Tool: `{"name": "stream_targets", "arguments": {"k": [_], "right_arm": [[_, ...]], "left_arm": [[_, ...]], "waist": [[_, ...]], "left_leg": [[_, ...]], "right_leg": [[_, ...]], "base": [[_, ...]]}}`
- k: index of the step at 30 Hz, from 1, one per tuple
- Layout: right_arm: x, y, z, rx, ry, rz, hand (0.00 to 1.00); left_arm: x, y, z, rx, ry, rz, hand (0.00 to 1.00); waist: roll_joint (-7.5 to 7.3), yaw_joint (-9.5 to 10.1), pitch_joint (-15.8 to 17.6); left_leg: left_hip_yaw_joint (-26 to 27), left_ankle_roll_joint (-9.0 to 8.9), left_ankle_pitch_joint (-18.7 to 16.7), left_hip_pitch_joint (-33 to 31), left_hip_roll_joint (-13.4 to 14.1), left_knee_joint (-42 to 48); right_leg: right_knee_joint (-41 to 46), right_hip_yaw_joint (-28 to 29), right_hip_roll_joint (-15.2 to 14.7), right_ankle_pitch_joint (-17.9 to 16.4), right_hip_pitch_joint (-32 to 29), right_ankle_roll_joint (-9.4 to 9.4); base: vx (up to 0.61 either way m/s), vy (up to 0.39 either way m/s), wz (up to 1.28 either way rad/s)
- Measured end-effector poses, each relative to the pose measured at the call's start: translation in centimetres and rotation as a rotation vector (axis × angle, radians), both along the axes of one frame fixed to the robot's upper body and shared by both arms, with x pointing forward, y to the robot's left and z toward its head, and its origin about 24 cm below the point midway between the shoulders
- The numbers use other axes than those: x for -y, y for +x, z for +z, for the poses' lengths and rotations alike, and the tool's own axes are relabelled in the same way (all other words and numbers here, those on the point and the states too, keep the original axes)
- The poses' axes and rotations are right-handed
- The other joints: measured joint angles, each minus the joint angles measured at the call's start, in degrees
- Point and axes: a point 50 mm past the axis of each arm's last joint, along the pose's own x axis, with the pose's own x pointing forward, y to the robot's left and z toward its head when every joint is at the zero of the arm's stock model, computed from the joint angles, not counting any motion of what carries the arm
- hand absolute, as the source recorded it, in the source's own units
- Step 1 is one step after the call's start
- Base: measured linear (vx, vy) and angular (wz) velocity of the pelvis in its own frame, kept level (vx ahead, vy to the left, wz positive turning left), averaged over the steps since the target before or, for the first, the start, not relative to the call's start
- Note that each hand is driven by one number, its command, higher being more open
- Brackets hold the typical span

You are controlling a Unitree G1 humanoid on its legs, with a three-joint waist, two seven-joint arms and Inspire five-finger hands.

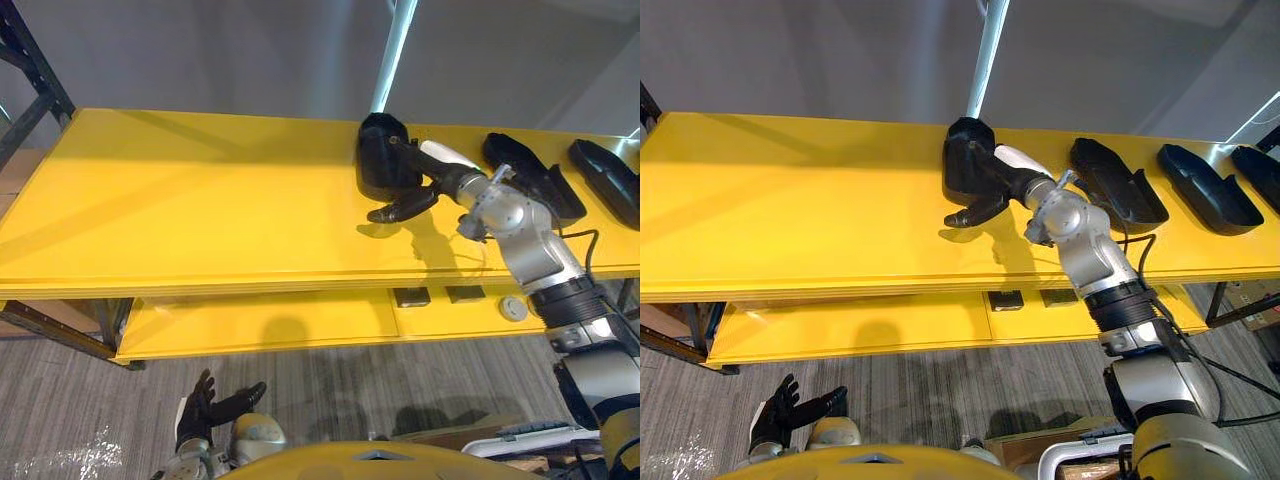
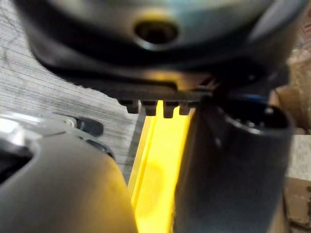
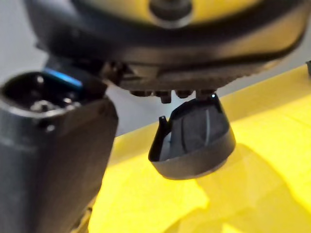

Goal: Walk over and take three plastic housings, then place them on the shelf

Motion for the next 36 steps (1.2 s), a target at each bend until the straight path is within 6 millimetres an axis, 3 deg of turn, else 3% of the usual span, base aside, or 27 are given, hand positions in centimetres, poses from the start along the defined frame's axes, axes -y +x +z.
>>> {"name": "stream_targets", "arguments": {"k": [4,11,17,21,28,36], "right_arm": [[0.1,-0.5,-0.1,-0.065,-0.024,0.031,1.00],[1.4,-1.1,-1.0,-0.156,-0.109,0.038,1.00],[1.9,0.0,-2.2,-0.180,-0.206,0.043,1.00],[1.8,0.8,-1.6,-0.128,-0.240,0.043,1.00],[0.5,2.0,1.2,0.053,-0.272,0.084,1.00],[0.0,1.9,0.3,0.001,-0.302,0.117,1.00]], "left_arm": [[0.2,-0.7,-0.2,-0.009,-0.013,0.050,1.00],[0.9,-0.1,0.0,0.015,-0.033,0.046,1.00],[0.9,-0.1,-0.1,0.005,-0.037,0.044,1.00],[1.0,0.1,-0.1,0.005,-0.039,0.032,1.00],[1.1,0.4,0.0,0.007,-0.039,0.007,1.00],[1.1,0.5,-0.1,0.007,-0.040,-0.004,1.00]], "waist": [[0.53,-1.05,-1.19],[1.27,-1.12,-1.69],[1.06,-0.52,-2.48],[1.09,0.34,-2.52],[1.10,1.72,-2.53],[1.06,2.36,-2.56]], "left_leg": [[0.36,-0.05,-0.04,0.03,-0.16,0.01],[0.32,-0.10,-0.13,0.06,0.02,-0.01],[-0.09,-0.08,-0.11,0.07,0.04,-0.01],[-0.67,0.02,-0.02,0.08,0.03,-0.01],[-1.62,0.05,0.00,-0.14,-0.06,-0.02],[-2.22,0.11,0.08,-0.26,-0.14,-0.02]], "right_leg": [[0.02,0.38,-0.18,0.08,-0.25,0.06],[0.03,0.37,-0.08,0.08,-0.21,-0.01],[-0.01,0.00,0.00,0.15,0.17,-0.09],[-0.05,-0.55,0.06,0.15,0.86,-0.09],[-0.07,-1.42,0.10,0.12,1.08,-0.13],[-0.07,-2.08,0.11,0.06,1.39,-0.18]], "base": [[0.01,0.009,-0.03],[0.00,0.000,0.00],[0.00,0.002,0.02],[0.00,0.000,0.07],[-0.01,0.011,0.06],[0.00,0.005,0.03]]}}
